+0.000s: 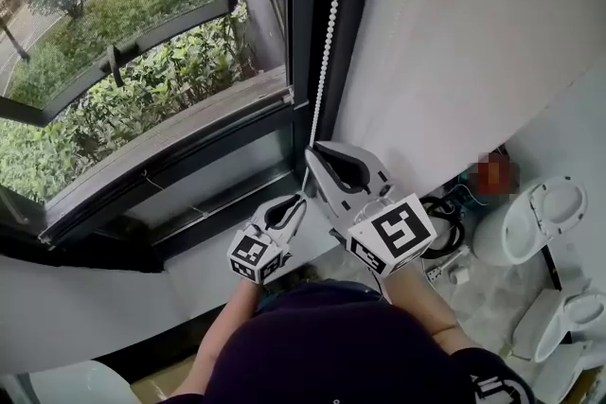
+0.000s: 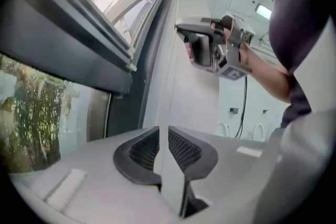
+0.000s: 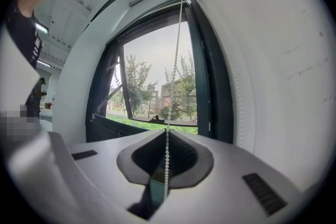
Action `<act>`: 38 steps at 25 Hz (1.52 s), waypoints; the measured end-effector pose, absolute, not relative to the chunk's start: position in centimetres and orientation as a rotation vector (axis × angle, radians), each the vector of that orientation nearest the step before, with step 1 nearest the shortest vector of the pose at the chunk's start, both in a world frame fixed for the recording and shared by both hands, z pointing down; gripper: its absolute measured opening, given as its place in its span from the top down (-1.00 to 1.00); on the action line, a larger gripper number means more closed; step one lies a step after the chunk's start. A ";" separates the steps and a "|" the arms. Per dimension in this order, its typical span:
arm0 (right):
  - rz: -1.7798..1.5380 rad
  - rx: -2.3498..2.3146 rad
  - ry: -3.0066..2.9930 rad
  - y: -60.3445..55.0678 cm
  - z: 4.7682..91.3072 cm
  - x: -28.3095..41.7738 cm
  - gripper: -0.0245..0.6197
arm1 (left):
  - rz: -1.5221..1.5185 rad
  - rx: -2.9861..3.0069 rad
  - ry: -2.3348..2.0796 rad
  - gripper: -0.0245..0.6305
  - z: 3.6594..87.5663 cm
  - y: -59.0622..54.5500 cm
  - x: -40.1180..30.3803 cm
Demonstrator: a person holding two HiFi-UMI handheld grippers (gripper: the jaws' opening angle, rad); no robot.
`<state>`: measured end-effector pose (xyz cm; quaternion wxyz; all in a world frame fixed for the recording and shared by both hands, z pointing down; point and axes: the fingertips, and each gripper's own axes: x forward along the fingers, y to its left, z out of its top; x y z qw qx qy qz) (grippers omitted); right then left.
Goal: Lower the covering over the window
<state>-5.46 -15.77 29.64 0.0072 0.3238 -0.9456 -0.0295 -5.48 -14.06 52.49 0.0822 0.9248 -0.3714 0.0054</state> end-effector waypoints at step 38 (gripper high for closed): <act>0.222 0.880 -2.723 -16.8 45.1 -7.0 0.85 | -0.111 2.840 -1.268 0.80 36.8 -15.1 -6.6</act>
